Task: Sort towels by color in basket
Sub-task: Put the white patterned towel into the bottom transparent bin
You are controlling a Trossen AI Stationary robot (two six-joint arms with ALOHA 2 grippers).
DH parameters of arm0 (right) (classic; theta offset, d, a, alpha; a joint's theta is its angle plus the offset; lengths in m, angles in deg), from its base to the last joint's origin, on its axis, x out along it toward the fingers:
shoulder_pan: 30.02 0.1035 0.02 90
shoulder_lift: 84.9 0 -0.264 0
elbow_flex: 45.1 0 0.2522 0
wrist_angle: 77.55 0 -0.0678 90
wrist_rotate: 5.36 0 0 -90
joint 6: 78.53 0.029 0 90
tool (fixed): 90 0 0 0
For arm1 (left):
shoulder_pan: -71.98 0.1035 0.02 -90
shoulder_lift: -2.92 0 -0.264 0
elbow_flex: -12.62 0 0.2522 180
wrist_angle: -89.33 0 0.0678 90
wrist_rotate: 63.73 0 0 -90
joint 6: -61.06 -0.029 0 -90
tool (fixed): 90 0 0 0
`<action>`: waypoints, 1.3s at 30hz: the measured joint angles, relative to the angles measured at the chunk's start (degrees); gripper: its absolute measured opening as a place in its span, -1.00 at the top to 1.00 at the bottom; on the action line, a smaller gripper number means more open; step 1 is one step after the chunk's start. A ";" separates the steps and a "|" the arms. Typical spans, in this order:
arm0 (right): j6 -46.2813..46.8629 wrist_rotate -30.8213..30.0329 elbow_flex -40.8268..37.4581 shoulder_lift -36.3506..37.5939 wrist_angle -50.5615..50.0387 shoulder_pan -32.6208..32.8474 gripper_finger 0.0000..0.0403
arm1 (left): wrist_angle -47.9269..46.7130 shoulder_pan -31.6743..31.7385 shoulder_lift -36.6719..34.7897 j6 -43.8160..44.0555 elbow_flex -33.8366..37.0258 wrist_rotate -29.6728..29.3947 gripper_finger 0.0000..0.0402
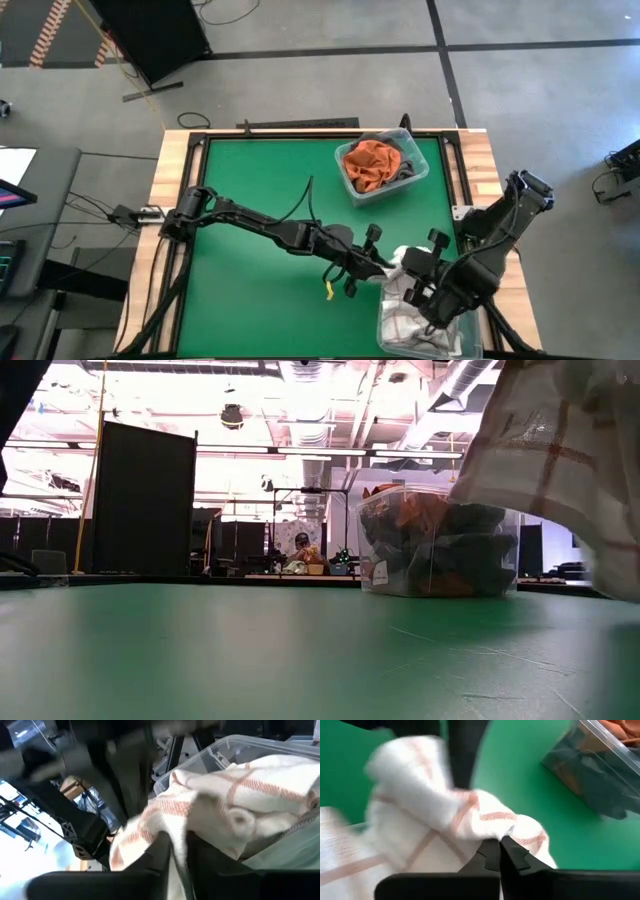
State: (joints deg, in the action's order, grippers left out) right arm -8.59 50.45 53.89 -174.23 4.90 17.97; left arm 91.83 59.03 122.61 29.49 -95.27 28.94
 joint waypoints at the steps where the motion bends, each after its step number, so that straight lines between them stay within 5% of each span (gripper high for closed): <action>1: 0.69 0.01 1.16 -0.01 -0.57 0.80 0.94 | -0.28 0.00 0.00 0.12 0.00 -0.19 0.69; 9: 8.02 0.20 11.66 0.02 -1.03 9.63 0.94 | -2.67 0.11 0.00 1.64 0.00 -1.92 0.13; 15: 19.16 1.35 14.46 0.04 1.75 16.96 0.94 | -4.35 0.26 0.00 3.50 0.02 -1.96 -0.10; 23: 33.66 11.78 14.44 -4.35 3.38 19.42 0.94 | -13.20 0.56 -0.04 3.59 0.02 -1.92 -0.15; 39: 34.63 19.33 11.82 -17.83 3.86 15.52 0.93 | -18.53 0.67 -0.04 3.50 0.04 2.99 -0.15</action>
State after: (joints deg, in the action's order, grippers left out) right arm 26.04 69.77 65.71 -192.05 8.76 33.49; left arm 73.30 59.70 122.57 32.99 -95.22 31.93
